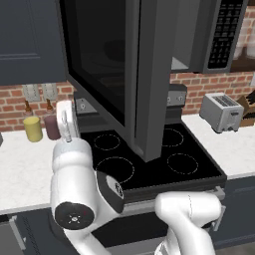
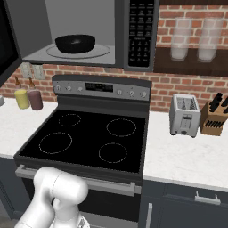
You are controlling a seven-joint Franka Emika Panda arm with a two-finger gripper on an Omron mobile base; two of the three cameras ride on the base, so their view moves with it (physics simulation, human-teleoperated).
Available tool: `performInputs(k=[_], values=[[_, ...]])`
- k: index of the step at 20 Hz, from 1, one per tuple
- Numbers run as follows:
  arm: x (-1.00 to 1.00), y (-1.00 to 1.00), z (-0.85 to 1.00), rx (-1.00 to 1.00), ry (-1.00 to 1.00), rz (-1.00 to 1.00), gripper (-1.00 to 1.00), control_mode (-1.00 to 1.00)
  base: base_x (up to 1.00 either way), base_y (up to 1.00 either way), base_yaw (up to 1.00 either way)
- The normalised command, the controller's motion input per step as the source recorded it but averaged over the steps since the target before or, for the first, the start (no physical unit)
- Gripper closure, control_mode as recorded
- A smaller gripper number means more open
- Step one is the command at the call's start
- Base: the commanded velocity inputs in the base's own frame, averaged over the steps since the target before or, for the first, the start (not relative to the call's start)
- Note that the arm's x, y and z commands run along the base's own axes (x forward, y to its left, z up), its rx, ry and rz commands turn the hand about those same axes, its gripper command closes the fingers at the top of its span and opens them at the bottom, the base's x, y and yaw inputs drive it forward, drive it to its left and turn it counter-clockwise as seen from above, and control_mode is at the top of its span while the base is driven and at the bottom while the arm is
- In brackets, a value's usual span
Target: Open the microwave, place the bowl with waffle inside the microwave, then close the microwave door and turn it on.
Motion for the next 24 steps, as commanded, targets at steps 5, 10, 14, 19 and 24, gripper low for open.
performInputs(k=[5, 10, 14, 19, 24], values=[[0.76, 0.09, 0.01, 0.00, 0.00, -0.04, -1.00, -1.00, 0.00, 0.00, 0.00], [0.53, 0.00, 0.17, 0.01, 0.00, -0.11, -1.00, -1.00, 0.00, 0.00, 0.00], [0.45, 0.00, 0.26, 0.04, 0.00, -0.16, -1.00, -1.00, 0.00, 0.00, 0.00], [0.50, -0.19, 0.38, 0.10, -0.01, -0.16, -1.00, -1.00, 0.00, 0.00, 0.00], [0.51, -0.43, 0.29, 0.20, -0.06, -0.13, -1.00, -1.00, 0.00, 0.00, 0.00]])
